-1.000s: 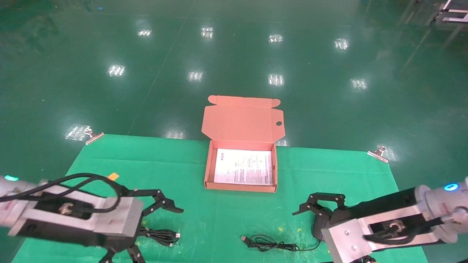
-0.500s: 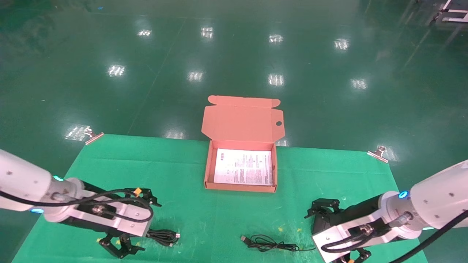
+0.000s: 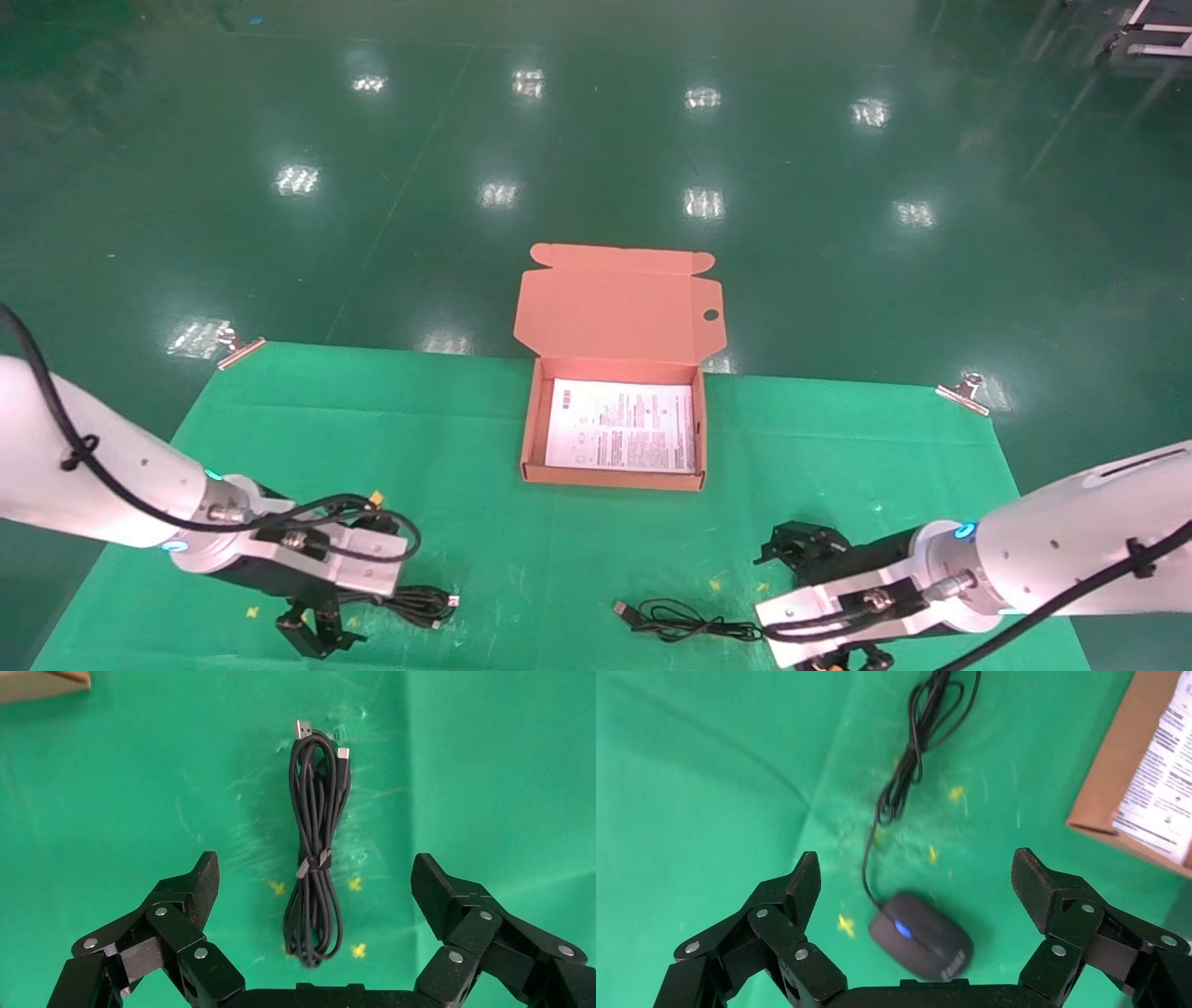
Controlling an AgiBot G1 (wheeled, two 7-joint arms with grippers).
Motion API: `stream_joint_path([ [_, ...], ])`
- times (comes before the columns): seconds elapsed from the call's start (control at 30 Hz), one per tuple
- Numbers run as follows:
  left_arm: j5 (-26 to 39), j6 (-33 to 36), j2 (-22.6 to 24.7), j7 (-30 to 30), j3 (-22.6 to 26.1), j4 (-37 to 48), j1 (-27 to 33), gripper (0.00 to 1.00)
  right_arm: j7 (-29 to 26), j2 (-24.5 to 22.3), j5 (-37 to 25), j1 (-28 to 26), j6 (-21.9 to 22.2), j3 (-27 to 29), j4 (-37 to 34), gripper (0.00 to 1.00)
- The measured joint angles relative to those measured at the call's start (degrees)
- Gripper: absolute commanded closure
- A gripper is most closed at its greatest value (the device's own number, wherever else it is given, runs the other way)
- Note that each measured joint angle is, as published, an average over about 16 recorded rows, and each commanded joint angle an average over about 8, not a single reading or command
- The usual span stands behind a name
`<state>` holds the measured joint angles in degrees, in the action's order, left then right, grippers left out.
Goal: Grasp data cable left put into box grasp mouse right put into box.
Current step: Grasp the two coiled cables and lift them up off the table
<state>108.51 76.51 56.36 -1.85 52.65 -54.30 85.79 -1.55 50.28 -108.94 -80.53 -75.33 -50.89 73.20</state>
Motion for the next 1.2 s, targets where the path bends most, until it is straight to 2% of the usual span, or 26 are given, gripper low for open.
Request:
stream_joint_path([
  [0.33, -1.1, -4.4, 4.4, 2.9, -0.9, 15.1, 0.0, 0.00, 0.5, 4.0, 1.9, 2.0, 4.5, 0.7, -9.5, 0.00],
  [0.67, -2.3, -7.3, 8.1, 9.2, -1.6, 27.5, 1.4, 0.00, 5.7, 9.2, 2.3, 1.8, 8.4, 0.6, -20.5, 0.00],
  [1.0, -3.5, -8.6, 10.1, 14.5, -2.2, 35.9, 2.9, 0.00, 10.5, 13.0, 2.3, 1.0, 10.4, 0.2, -28.8, 0.00],
  [1.03, -3.6, -8.7, 10.2, 14.9, -2.3, 36.6, 3.0, 0.05, 10.9, 13.3, 2.4, 1.0, 10.6, 0.2, -29.5, 0.00],
  [1.1, -3.8, -8.9, 10.4, 15.7, -2.5, 37.8, 3.2, 0.27, 11.5, 13.8, 2.4, 0.9, 10.9, 0.2, -30.7, 0.07],
  [1.2, -4.1, -9.1, 10.5, 16.5, -2.7, 39.2, 3.4, 0.65, 12.2, 14.4, 2.4, 0.9, 11.3, 0.1, -32.1, 0.42],
])
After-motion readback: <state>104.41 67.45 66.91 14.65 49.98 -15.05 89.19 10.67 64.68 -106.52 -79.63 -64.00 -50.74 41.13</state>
